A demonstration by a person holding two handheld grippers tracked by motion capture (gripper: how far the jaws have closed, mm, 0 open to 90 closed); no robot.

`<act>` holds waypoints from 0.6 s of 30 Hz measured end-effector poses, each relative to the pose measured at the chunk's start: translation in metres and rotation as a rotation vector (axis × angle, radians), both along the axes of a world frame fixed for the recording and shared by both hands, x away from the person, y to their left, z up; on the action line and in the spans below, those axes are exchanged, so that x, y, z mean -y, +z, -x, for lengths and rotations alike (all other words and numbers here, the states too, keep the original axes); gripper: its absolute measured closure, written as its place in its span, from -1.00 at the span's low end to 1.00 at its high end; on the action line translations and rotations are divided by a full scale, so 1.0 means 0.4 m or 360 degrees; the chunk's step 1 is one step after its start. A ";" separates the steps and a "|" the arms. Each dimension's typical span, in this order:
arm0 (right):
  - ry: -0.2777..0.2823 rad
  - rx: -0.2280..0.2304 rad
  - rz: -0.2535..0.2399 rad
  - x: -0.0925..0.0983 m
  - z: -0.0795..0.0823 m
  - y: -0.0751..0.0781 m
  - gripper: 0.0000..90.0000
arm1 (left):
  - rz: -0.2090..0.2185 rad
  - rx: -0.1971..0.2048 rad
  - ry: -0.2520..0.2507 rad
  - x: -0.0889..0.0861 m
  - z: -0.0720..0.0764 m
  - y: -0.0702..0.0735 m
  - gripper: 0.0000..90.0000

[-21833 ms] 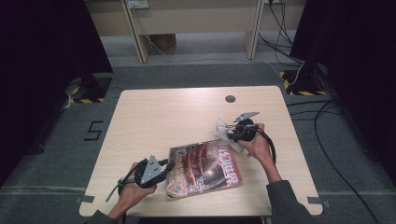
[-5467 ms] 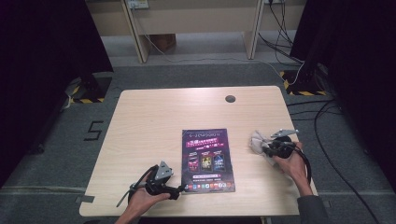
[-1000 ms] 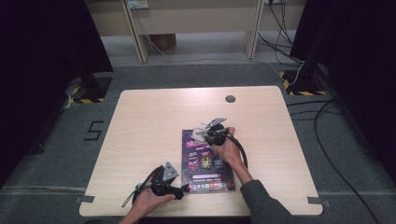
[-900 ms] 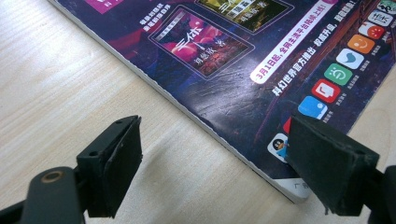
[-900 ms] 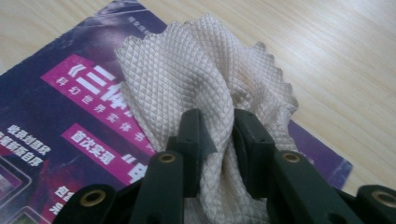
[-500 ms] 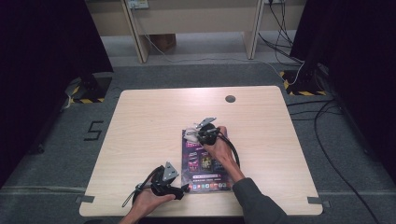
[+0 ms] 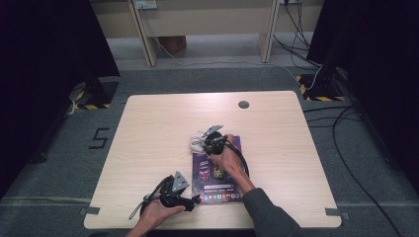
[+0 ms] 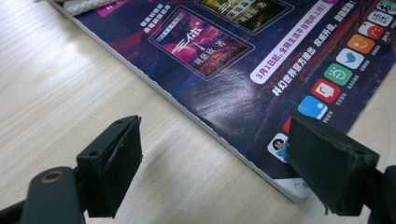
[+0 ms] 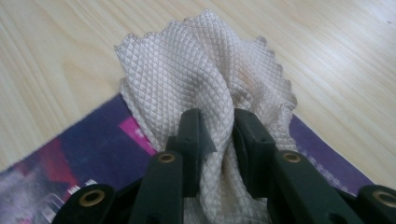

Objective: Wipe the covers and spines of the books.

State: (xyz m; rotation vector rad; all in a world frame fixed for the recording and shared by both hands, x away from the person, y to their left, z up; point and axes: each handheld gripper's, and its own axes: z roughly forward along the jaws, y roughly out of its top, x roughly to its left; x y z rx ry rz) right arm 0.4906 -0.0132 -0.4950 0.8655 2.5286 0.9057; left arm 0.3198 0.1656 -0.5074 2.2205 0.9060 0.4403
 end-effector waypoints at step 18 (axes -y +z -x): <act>0.0104 0.0001 -0.0010 -0.040 0.048 -0.002 0.63 | 0.0000 -0.0001 0.0002 0.000 -0.001 0.000 -0.62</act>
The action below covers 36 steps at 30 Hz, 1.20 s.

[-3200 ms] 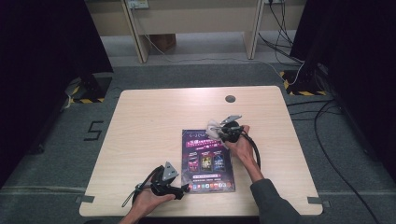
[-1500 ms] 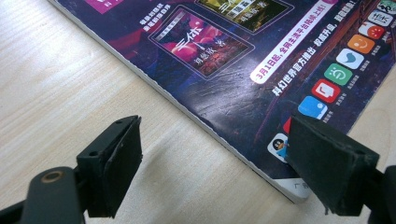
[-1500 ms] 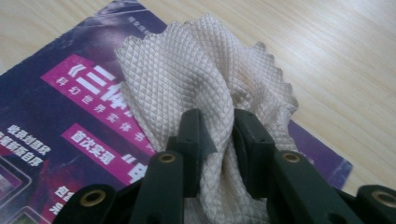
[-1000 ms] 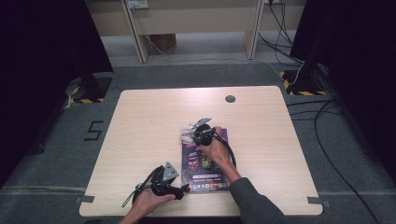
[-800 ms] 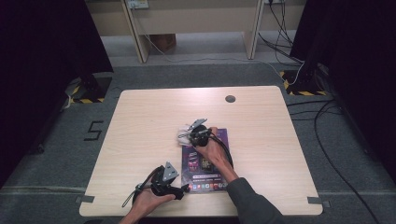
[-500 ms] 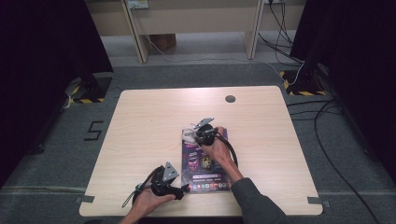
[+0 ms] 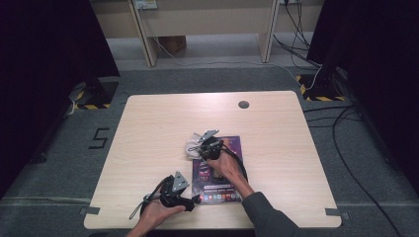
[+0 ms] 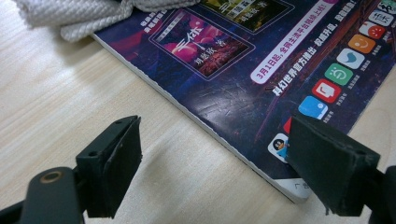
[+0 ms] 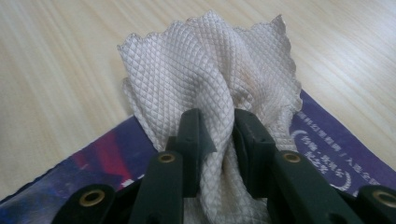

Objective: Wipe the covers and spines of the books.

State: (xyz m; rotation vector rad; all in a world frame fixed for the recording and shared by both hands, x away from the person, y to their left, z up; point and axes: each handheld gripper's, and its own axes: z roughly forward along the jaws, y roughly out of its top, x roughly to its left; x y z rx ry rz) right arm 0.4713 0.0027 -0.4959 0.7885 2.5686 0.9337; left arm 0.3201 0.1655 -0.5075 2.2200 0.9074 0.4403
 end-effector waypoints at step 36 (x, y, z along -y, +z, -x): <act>-0.0060 -0.0051 -0.0037 0.121 0.025 0.000 0.62 | -0.0006 0.0001 0.0005 -0.001 0.000 0.000 -0.64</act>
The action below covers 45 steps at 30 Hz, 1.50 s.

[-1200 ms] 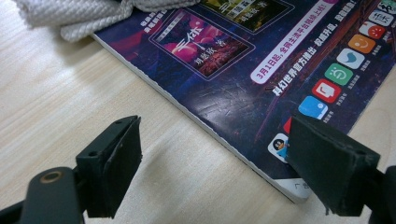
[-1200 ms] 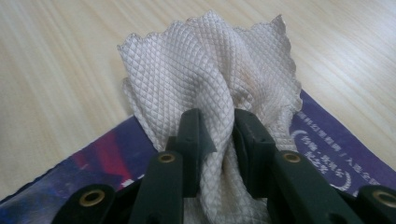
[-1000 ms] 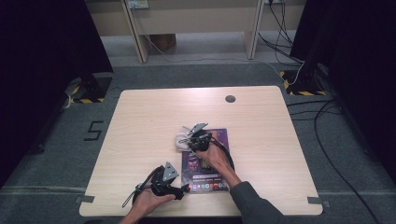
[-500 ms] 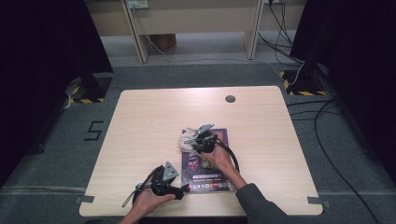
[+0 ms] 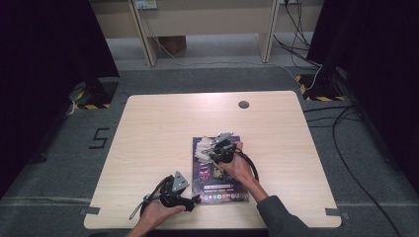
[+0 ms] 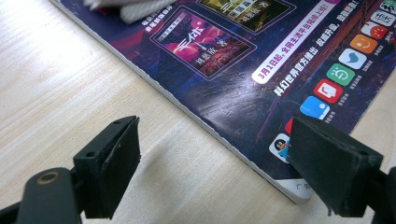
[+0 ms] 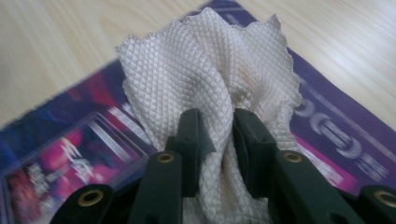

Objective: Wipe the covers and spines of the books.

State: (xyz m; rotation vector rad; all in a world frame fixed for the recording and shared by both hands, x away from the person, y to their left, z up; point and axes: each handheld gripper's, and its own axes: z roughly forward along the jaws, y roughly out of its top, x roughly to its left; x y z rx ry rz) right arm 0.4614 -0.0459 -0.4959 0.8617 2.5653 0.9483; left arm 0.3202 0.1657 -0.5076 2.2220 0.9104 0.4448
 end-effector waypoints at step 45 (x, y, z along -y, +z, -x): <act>0.0092 -0.0005 -0.0014 -0.015 0.054 -0.003 0.61 | -0.0013 0.0003 -0.0005 0.000 0.001 0.001 -0.64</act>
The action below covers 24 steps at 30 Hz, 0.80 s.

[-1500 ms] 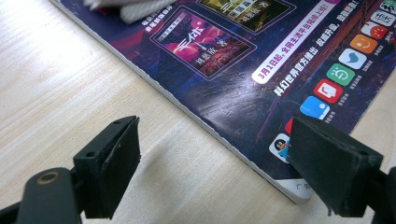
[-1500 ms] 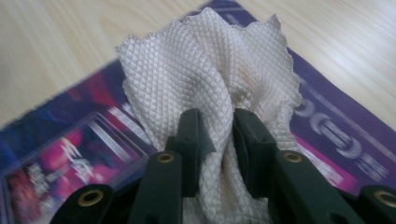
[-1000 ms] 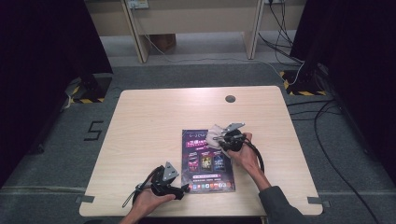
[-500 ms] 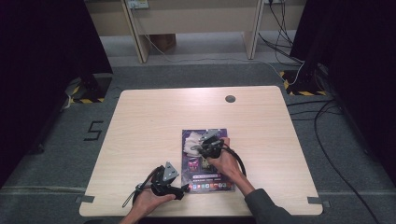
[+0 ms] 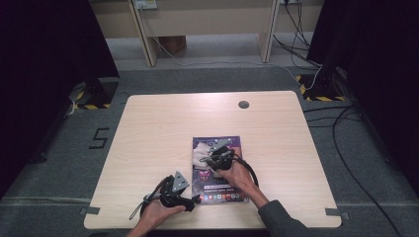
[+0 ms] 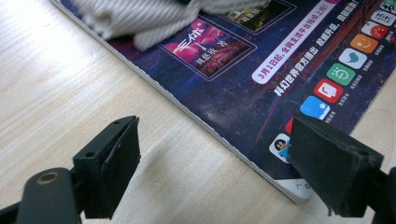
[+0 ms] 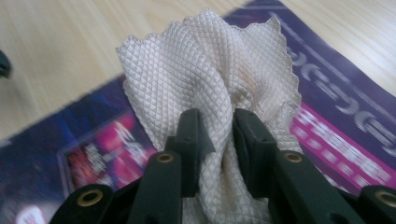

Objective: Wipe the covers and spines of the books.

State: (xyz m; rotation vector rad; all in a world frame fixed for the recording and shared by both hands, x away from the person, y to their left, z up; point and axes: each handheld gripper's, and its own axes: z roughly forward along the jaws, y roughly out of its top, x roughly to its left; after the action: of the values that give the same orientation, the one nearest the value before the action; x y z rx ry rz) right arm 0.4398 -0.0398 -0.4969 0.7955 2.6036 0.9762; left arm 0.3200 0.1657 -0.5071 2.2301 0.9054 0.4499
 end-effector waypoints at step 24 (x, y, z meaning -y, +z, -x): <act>-0.0215 0.0037 0.0028 0.158 -0.007 0.003 0.61 | 0.0006 -0.0002 0.0008 0.001 -0.001 -0.001 -0.66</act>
State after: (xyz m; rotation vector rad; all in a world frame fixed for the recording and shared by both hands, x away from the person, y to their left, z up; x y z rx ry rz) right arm 0.4424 -0.1029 -0.4957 0.9357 2.4983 0.9171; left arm 0.3205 0.1653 -0.5074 2.2253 0.9116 0.4491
